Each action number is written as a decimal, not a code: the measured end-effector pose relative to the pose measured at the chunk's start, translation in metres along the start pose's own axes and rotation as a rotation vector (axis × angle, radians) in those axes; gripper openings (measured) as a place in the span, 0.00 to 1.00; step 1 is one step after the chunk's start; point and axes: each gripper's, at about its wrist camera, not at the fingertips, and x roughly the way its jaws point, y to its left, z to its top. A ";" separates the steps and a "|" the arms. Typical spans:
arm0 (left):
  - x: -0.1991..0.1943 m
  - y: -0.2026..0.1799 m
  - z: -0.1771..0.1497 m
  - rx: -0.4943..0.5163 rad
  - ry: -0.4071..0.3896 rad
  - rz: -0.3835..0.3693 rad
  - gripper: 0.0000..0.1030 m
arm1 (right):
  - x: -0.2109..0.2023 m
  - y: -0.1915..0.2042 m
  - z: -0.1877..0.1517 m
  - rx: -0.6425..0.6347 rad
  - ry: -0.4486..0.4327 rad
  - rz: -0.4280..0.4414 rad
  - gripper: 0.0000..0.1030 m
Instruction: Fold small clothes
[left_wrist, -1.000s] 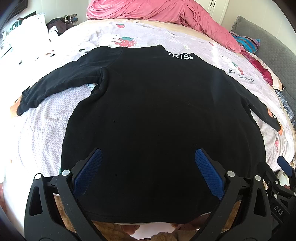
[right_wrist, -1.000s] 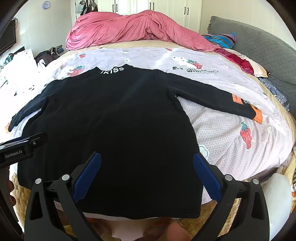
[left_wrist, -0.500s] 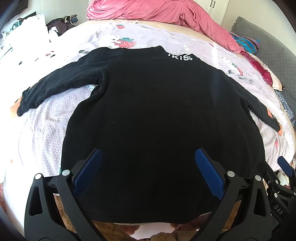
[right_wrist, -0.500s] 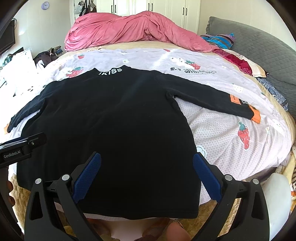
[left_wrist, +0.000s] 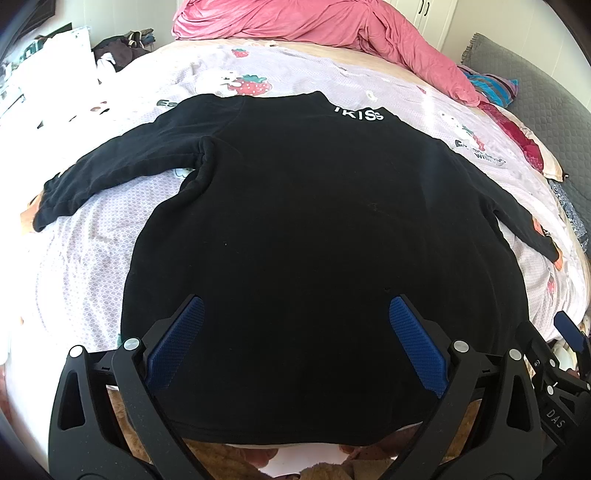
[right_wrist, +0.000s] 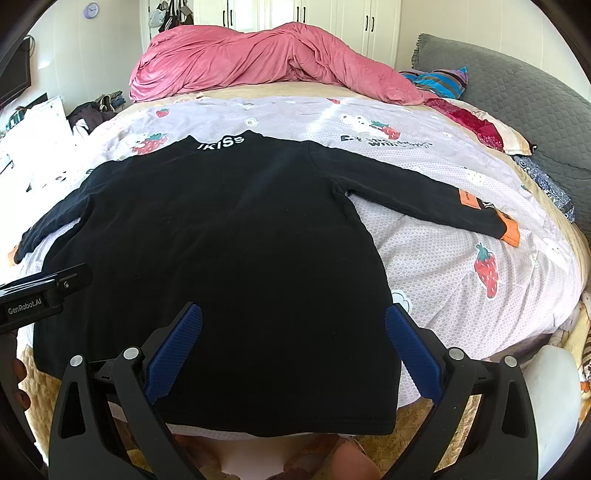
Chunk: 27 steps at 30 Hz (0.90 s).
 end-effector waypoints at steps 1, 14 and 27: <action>0.000 0.000 0.000 0.001 -0.001 0.000 0.92 | 0.000 0.000 0.000 0.001 0.000 0.001 0.96; 0.003 -0.004 0.003 0.007 0.003 0.001 0.92 | 0.004 -0.004 0.005 0.009 0.002 0.003 0.96; 0.017 -0.019 0.024 0.021 0.009 0.007 0.92 | 0.021 -0.019 0.025 0.035 0.000 0.006 0.96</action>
